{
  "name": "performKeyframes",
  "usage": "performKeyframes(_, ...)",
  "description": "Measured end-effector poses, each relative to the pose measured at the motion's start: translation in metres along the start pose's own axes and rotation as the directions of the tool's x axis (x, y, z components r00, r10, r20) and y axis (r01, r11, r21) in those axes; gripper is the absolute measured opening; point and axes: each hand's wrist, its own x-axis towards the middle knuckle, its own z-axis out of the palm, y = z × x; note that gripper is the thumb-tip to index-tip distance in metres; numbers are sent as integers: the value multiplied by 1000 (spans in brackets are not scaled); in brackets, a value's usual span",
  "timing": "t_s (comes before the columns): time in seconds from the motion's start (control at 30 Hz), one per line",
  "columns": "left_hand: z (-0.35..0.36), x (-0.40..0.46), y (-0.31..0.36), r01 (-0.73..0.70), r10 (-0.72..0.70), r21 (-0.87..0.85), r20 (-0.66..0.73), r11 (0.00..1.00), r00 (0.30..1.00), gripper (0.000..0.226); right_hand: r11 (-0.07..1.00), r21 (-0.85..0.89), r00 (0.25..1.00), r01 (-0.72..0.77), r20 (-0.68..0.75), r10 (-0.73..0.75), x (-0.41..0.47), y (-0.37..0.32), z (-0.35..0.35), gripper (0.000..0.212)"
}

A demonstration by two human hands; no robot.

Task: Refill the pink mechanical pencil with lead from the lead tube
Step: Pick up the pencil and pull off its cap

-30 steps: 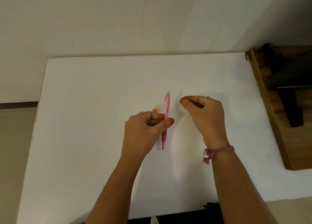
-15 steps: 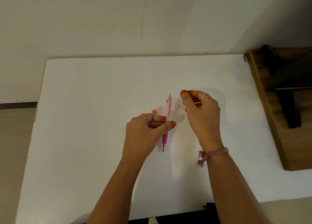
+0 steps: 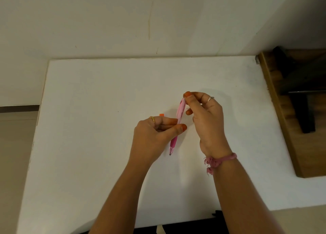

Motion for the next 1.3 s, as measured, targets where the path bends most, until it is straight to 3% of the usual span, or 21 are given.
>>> performKeyframes(0.27,-3,-1,4,25,-24,-56,18,998,1000,10,999,43,999,32,-26,-31,-3,0,4,12)
performKeyframes(0.37,-5,-2,2,85,-84,-49,18,995,996,9,984,176,988,19,-153,8,4,-7,-7,9)
performKeyframes(0.47,-7,-1,2,114,-124,-150,-61,982,990,10,997,-61,969,40,-240,-53,15,-6,-31,15)
performKeyframes(0.6,-5,-1,4,130,-159,-206,-133,970,978,12,915,-402,998,-4,-64,-24,17,6,-43,13)
performKeyframes(0.7,-3,-1,3,148,-177,-196,-144,969,974,13,876,-481,1000,20,8,-18,14,9,-41,14)
performKeyframes(0.8,-4,0,1,158,-189,-194,-156,968,969,16,887,-462,1000,23,28,-11,13,9,-40,14)
performKeyframes(0.93,-6,0,1,143,-173,-173,-174,974,969,21,961,-276,999,-18,-31,10,14,-1,-42,9)
performKeyframes(1.0,-6,1,1,134,-165,-165,-185,977,969,20,967,-252,990,-35,125,69,11,-9,-41,8)
performKeyframes(1.07,-7,1,2,124,-157,-172,-190,977,969,20,958,-280,907,-56,387,167,3,-14,-35,23)
performKeyframes(1.13,-7,1,2,123,-158,-195,-177,973,972,20,947,-319,816,-25,540,204,-5,-15,-26,34)
performKeyframes(1.3,-10,1,4,99,-135,-228,-150,969,979,32,951,-307,839,37,526,137,-6,-12,-16,32)
